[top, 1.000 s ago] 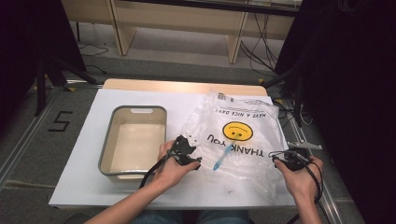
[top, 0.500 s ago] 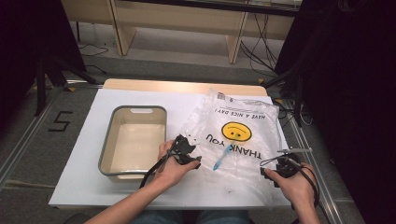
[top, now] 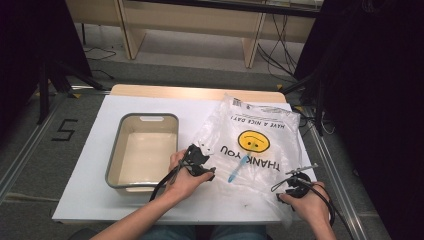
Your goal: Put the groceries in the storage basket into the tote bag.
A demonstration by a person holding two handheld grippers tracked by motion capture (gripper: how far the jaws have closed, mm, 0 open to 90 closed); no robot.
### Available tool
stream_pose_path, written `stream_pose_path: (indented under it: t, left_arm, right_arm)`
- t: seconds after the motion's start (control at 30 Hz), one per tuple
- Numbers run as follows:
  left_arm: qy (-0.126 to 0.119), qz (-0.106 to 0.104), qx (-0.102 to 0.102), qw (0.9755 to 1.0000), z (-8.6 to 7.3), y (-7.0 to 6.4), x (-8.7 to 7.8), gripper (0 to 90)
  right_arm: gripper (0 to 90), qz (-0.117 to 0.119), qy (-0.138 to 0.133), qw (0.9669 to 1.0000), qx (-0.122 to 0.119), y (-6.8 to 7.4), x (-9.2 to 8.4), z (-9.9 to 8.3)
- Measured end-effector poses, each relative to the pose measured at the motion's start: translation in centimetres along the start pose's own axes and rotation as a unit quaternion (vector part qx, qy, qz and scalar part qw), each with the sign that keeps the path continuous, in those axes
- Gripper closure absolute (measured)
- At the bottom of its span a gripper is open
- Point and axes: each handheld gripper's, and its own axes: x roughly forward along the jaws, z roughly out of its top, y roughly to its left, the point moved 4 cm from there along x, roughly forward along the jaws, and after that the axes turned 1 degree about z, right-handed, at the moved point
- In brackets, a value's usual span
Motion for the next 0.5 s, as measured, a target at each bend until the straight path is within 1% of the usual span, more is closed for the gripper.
stream_pose_path:
  t: [0.07, 0.13, 0.2, 0.23, 0.3, 0.43, 0.5]
  left_arm:
    - [-0.001, -0.002, -0.001, 1.0000, 0.0, -0.1, 0.0, 34.0]
    - [-0.002, -0.002, -0.001, 1.0000, 0.0, -0.1, 0.0, 34.0]
    - [-0.003, -0.003, 0.001, 1.0000, 0.1, -0.1, -0.1, 34.0]
    - [-0.003, -0.003, 0.002, 1.0000, 0.1, -0.1, -0.1, 34.0]
    - [-0.005, -0.004, 0.003, 1.0000, 0.2, -0.2, -0.2, 33.9]
    - [-0.009, -0.004, 0.005, 0.9999, 0.3, -0.3, -0.3, 33.7]
    - [-0.008, -0.004, 0.005, 0.9999, 0.3, -0.3, -0.3, 33.5]
  right_arm:
    - [68.8, -0.011, 0.002, 0.9998, -0.017, -0.1, 0.0, -0.1]
    - [80.0, -0.006, 0.008, 0.9995, -0.028, 0.0, -0.1, -0.1]
    - [86.1, -0.006, 0.010, 0.9992, -0.037, -0.2, -0.2, -0.1]
    - [88.1, -0.007, 0.012, 0.9992, -0.038, -0.3, -0.2, -0.1]
    - [89.4, -0.015, 0.013, 0.9990, -0.040, -0.7, -0.4, -0.2]
    - [89.7, -0.029, 0.009, 0.9989, -0.036, -1.7, -0.7, -0.3]
    - [89.8, -0.042, 0.007, 0.9985, -0.034, -2.3, -0.8, -0.4]
